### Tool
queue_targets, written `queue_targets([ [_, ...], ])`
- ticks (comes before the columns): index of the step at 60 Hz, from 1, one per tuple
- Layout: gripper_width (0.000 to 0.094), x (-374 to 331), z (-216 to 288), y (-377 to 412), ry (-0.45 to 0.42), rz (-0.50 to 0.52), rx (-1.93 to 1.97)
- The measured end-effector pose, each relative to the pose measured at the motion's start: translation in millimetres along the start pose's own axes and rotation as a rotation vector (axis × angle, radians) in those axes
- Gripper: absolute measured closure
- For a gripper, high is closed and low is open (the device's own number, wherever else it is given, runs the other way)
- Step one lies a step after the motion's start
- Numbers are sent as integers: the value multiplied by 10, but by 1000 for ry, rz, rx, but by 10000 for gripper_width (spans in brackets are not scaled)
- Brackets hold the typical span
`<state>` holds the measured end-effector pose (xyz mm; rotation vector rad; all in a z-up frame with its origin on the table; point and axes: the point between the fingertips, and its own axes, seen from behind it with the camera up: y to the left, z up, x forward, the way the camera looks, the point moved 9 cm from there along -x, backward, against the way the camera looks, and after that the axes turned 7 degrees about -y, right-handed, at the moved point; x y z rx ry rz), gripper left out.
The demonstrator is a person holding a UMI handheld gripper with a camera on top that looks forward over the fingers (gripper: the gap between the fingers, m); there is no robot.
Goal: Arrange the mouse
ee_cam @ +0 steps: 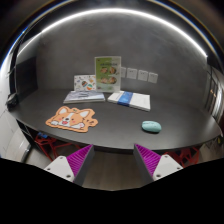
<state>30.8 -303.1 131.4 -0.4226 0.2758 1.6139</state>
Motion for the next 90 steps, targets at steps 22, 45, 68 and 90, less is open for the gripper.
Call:
queue_targets([
  [22,101,244,-331,-738,76,-216,-7],
  [45,98,1398,-386,-1885,110,-171,-58],
  [68,97,2201,-153,-2195,128,17,12],
  [90,179,2758,88,-2491,137,31,105],
])
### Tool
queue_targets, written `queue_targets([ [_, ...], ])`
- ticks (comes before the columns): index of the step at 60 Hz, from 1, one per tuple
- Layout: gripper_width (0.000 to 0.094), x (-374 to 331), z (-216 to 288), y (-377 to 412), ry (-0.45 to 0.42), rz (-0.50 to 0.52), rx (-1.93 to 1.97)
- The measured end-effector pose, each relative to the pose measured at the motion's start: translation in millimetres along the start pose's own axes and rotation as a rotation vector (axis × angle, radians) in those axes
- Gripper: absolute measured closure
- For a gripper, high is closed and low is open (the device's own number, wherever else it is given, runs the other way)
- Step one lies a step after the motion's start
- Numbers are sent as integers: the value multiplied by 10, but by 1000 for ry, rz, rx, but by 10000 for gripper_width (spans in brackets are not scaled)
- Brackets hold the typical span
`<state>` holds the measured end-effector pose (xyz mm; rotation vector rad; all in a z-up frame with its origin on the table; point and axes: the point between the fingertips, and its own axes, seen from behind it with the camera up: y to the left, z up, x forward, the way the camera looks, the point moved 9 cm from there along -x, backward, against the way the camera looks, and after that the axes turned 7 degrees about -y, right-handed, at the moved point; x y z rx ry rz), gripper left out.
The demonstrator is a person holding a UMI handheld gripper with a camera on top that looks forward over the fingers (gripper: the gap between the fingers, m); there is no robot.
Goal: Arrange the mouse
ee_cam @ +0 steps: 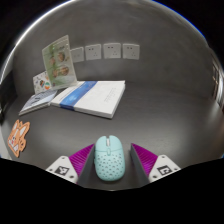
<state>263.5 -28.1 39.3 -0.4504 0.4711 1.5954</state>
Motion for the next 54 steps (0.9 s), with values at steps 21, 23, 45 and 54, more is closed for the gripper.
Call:
queue_targets([
  [21,535,-13,20,-75,-10,-79,57],
  [23,534,-78,83,-101,-33,-112,63],
  [45,539,-1025,1358,2672,-364,-21,86],
  [54,540,-683,913,4295,-230,36,-101],
])
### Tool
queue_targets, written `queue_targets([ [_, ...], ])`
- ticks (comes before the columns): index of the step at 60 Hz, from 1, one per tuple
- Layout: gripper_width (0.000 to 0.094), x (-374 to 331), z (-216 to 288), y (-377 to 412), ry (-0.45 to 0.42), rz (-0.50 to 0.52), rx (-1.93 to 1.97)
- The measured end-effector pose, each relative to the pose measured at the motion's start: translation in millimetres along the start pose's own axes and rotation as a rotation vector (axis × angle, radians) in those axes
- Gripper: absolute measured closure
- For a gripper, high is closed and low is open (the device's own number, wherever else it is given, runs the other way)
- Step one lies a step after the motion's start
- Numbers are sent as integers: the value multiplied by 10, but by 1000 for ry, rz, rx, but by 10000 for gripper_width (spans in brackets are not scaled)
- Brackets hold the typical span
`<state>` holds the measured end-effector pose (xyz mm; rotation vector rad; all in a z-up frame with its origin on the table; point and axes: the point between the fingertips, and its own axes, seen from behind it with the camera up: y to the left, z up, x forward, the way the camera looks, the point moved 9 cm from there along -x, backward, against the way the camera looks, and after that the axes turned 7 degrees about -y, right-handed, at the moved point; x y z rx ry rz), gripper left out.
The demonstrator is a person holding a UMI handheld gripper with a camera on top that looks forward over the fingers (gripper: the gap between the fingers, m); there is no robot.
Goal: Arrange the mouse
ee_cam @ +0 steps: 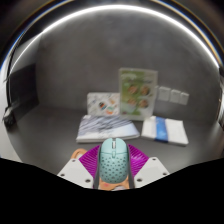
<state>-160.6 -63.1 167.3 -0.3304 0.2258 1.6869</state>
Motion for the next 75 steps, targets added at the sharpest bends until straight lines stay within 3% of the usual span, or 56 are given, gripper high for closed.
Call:
queue_targets([
  [10,537,236,-763,644,176,1,-31],
  [21,526,264,-1177,603,209,-72,-12],
  [38,391,259,-1178,562,153,-73,178],
  [41,261,223,-1164,557,159,-61,187],
  [46,217,136,-1072,487,127,-36,213],
  [47,164,111,-1050,474,119,-33,217],
  [49,157,53,-1014,427,111,-22,223],
  [50,93,19,-999,400,109,-17,227],
  [75,89,-1351,-710,-247,-37,56,191],
])
